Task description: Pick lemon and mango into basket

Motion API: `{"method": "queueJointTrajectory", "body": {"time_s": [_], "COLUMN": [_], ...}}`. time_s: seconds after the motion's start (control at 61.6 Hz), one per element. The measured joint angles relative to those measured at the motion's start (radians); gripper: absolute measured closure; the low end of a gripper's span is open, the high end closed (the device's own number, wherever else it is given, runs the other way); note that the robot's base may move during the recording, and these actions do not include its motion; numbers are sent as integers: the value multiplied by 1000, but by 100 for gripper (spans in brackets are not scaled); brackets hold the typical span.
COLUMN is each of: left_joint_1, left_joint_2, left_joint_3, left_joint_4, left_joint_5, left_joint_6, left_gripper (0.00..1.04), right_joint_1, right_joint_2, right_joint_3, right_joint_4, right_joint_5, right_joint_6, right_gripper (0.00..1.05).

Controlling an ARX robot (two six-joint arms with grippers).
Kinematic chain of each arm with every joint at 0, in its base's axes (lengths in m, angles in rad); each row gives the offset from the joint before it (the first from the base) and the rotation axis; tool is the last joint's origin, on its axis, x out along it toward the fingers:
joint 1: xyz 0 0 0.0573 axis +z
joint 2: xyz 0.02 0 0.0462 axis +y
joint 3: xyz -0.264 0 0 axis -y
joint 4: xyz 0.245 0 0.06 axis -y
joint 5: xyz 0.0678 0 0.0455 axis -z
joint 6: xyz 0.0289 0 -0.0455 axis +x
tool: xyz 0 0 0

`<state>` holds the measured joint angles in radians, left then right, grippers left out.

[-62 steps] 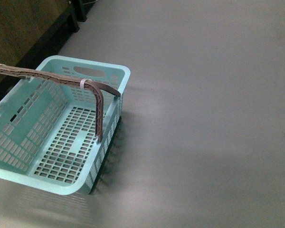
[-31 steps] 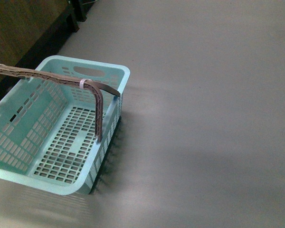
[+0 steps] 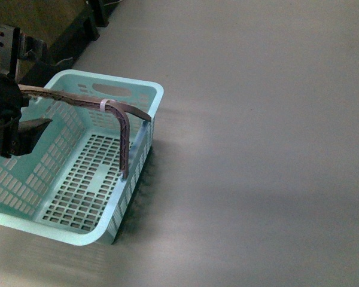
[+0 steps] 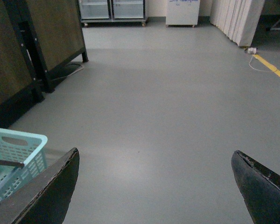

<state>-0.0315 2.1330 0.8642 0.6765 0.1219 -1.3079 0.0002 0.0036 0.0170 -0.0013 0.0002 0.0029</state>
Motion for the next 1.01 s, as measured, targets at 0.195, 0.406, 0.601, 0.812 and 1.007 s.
{"method": "queueJointTrajectory", "body": {"time_s": [0.195, 0.406, 0.601, 0.812, 1.007], "left_joint_1": [-4, -19, -46, -54, -54], "left_joint_2": [80, 122, 130, 126, 43], "left_joint_3": [82, 148, 178, 183, 97], "left_joint_4": [-9, -24, -93, -126, -106], "left_joint_5": [-43, -69, -79, -93, -81], "left_joint_6": [-16, -22, -51, -100, -104], "left_gripper": [7, 20, 61, 99, 99], "right_joint_1": [0, 0, 0, 0, 0], "right_joint_2": [0, 0, 0, 0, 0], "right_joint_3": [0, 0, 0, 0, 0], "right_joint_4": [0, 0, 0, 0, 0], "right_joint_5": [0, 0, 0, 0, 0], "right_joint_6": [0, 0, 0, 0, 0], "right_gripper": [9, 9, 9, 9, 9]}}
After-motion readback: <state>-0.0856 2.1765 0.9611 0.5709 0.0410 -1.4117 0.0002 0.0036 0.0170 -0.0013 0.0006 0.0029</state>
